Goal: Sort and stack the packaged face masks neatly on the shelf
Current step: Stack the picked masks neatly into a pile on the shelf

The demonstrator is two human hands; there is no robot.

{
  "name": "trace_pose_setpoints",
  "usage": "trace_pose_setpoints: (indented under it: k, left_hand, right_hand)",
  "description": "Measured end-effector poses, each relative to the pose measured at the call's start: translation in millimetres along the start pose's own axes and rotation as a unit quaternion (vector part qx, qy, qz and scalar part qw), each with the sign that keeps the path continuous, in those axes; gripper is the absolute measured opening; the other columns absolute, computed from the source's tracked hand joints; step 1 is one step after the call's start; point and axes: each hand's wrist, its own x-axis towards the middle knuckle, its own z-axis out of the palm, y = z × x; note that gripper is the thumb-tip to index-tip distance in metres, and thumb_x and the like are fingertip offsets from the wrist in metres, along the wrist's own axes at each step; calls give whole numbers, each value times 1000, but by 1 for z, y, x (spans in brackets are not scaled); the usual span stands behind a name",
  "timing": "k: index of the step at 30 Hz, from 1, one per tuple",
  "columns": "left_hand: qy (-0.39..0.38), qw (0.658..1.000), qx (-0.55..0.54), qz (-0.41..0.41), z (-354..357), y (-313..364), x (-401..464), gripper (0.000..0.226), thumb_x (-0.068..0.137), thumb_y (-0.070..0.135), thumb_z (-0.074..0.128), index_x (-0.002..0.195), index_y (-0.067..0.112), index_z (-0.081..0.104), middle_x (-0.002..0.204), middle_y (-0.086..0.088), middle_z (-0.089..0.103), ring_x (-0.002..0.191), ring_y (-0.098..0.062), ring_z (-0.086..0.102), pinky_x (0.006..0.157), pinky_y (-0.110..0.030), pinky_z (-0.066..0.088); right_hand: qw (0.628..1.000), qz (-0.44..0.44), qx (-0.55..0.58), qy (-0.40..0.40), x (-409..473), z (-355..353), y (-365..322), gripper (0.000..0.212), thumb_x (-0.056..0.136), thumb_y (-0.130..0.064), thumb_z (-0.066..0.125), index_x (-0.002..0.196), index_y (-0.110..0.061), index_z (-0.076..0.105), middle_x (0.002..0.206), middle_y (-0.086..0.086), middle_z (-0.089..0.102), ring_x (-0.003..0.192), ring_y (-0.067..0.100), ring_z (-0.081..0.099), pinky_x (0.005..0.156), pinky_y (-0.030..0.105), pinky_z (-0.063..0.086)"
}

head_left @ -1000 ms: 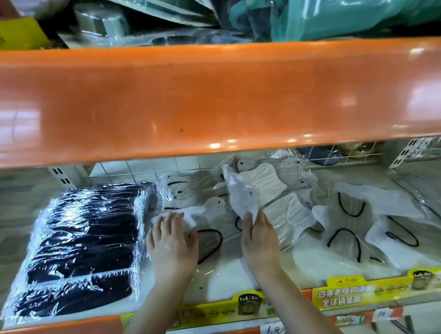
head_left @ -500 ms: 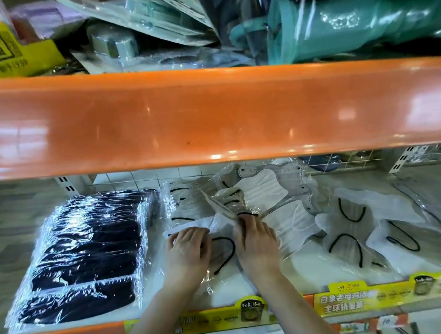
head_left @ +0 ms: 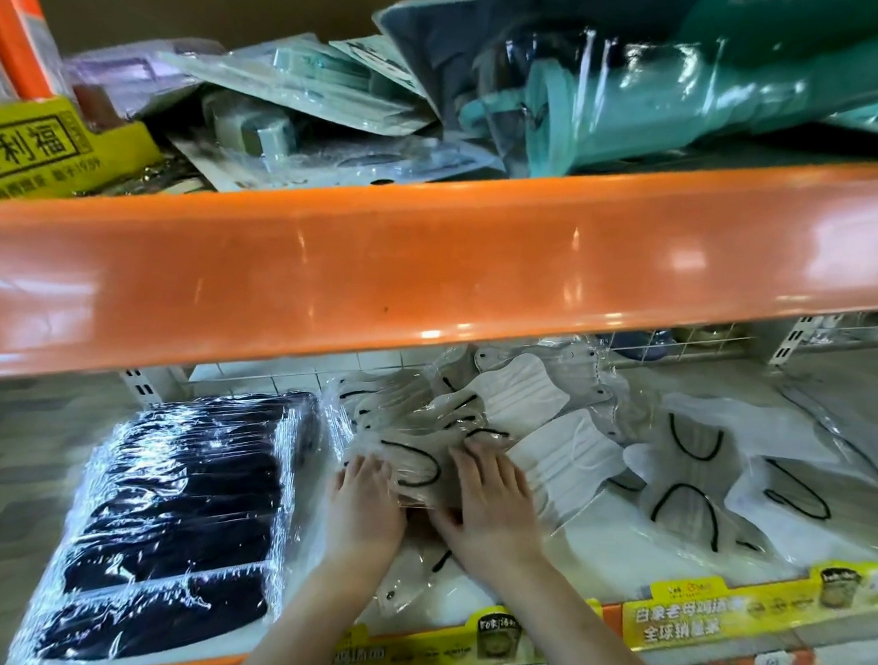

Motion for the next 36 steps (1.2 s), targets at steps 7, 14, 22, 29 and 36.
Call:
trace_pose_setpoints:
  k: [7, 14, 22, 29, 36]
  left_hand:
    - [37, 996, -39, 77, 8, 12, -14, 22, 83, 23, 56, 102, 20, 67, 106, 0, 65, 104, -25, 58, 87, -36, 42]
    - [231, 955, -159, 98, -9, 34, -18, 37, 78, 10, 37, 109, 9, 58, 111, -9, 62, 103, -29, 56, 86, -42, 46]
    - [206, 955, -134, 166, -7, 89, -17, 34, 76, 15, 42, 96, 11, 69, 102, -3, 67, 96, -26, 60, 90, -34, 39]
    - [45, 985, 68, 152, 30, 106, -26, 50, 60, 38, 78, 103, 14, 70, 98, -4, 67, 96, -27, 63, 97, -47, 34]
    - [-24, 993, 70, 94, 31, 92, -20, 52, 86, 49, 60, 133, 30, 50, 139, 5, 46, 131, -20, 41, 102, -43, 36]
  right_hand:
    - [991, -23, 81, 107, -4, -3, 8, 65, 99, -56, 15, 91, -27, 73, 108, -3, 71, 100, 22, 66, 84, 35, 50]
    - [996, -9, 77, 38, 1, 11, 9, 32, 82, -42, 45, 87, -26, 72, 108, -4, 69, 100, 17, 64, 91, 26, 33]
    - [973, 22, 221, 67, 31, -24, 59, 22, 84, -18, 48, 92, -12, 67, 98, 6, 64, 94, 24, 57, 83, 32, 45]
    - [968, 185, 164, -34, 64, -42, 119, 51, 93, -29, 52, 139, -14, 38, 139, 6, 42, 131, 25, 33, 108, 40, 32]
    - [965, 190, 160, -86, 97, -37, 117, 61, 87, -41, 62, 134, -11, 40, 130, 9, 45, 124, 29, 40, 102, 47, 38]
